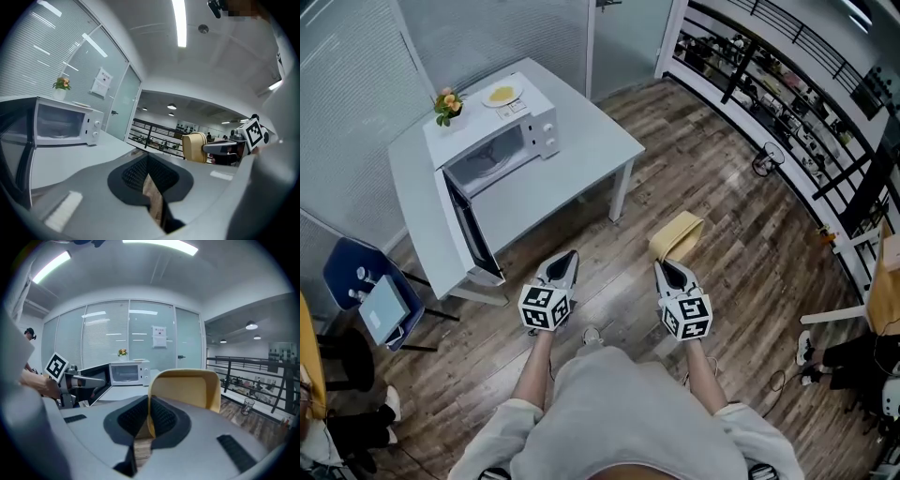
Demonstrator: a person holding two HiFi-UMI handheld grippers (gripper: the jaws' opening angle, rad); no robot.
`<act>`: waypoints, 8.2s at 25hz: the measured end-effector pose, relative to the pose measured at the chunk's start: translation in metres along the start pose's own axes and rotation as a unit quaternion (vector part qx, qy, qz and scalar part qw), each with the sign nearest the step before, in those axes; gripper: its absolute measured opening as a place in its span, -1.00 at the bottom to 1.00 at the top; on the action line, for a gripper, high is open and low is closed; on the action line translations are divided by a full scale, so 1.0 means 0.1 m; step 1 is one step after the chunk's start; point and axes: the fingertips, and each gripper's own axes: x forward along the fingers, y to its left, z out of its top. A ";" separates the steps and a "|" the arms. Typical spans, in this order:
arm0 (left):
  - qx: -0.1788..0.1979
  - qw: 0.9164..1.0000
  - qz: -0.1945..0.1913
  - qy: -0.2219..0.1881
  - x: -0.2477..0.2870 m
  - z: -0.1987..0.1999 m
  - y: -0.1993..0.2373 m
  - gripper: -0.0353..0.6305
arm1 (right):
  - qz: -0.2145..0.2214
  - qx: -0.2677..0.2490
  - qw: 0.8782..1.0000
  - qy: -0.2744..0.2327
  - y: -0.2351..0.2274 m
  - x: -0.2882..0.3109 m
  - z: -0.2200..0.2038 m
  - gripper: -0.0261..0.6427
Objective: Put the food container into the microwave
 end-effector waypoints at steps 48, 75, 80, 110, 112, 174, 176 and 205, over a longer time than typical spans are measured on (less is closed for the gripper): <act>-0.023 0.992 0.125 0.014 1.22 0.63 1.91 -0.86 | 0.148 -0.034 0.988 0.020 -0.31 2.79 0.67 -0.84; -0.093 0.933 0.347 -0.026 0.61 0.71 2.86 -0.86 | 0.405 -0.129 0.903 0.062 0.72 3.91 0.75 -0.84; -0.101 0.926 0.363 -0.031 0.50 0.65 2.86 -0.86 | 0.436 -0.147 0.885 0.071 0.91 3.83 0.65 -0.84; -0.131 0.946 0.296 -0.033 0.19 0.28 3.03 -0.86 | 0.438 -0.234 0.862 0.101 1.78 3.77 0.42 -0.84; -0.132 0.945 0.297 -0.033 0.18 0.27 3.04 -0.86 | 0.442 -0.247 0.857 0.101 1.79 3.79 0.41 -0.84; -0.145 0.934 0.323 -0.040 -0.05 0.10 3.10 -0.86 | 0.471 -0.708 0.518 0.089 2.18 4.75 0.00 -0.84; -0.146 0.934 0.323 -0.040 -0.05 0.10 3.11 -0.86 | 0.470 -0.706 0.522 0.095 2.20 4.81 0.00 -0.84; -0.161 0.934 0.317 -0.041 -0.09 0.02 3.23 -0.86 | 0.391 -0.706 0.585 0.084 2.63 5.62 0.31 -0.84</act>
